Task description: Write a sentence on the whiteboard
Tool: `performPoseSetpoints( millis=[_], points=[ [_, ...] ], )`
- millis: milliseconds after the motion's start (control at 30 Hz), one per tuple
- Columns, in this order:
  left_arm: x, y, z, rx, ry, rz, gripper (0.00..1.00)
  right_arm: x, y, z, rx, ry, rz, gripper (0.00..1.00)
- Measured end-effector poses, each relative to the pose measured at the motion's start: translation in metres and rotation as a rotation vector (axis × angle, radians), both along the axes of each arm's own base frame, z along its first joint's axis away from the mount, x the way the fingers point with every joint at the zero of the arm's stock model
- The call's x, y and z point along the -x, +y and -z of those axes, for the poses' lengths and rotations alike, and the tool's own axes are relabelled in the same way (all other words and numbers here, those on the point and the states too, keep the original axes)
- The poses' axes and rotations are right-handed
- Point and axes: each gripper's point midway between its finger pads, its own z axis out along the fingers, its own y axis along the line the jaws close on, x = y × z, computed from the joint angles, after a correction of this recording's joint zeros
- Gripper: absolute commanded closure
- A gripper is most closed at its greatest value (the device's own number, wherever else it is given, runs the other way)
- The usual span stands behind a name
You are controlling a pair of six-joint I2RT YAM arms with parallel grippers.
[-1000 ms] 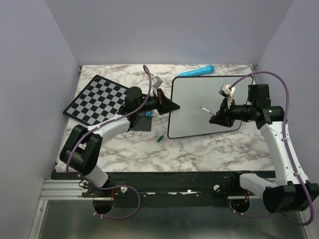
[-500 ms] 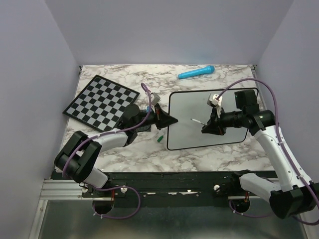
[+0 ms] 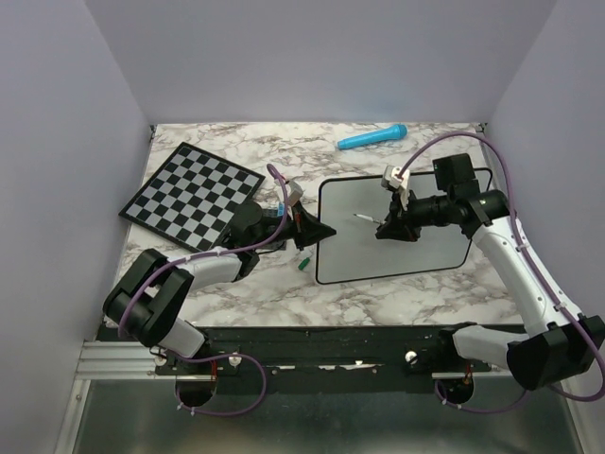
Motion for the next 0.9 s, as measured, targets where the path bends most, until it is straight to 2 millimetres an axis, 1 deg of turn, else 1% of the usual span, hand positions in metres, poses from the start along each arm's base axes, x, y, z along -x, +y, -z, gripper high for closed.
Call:
performPoseSetpoints(
  millis=[133,433,700,900],
  points=[
    [-0.001,0.000,0.001,-0.001,-0.001,-0.003,1.00,0.004,-0.001,-0.001,-0.005,-0.009,-0.004,1.00],
    [-0.001,0.007,0.000,-0.004,-0.007,-0.045,1.00,0.022,-0.004,0.008,-0.013,0.000,-0.007,1.00],
    [0.002,0.012,0.004,-0.007,-0.002,-0.072,1.00,0.023,-0.003,0.006,-0.023,0.000,-0.015,0.99],
    [0.002,0.013,0.004,-0.007,-0.002,-0.076,1.00,0.024,-0.002,0.006,-0.028,0.002,-0.020,1.00]
  ],
)
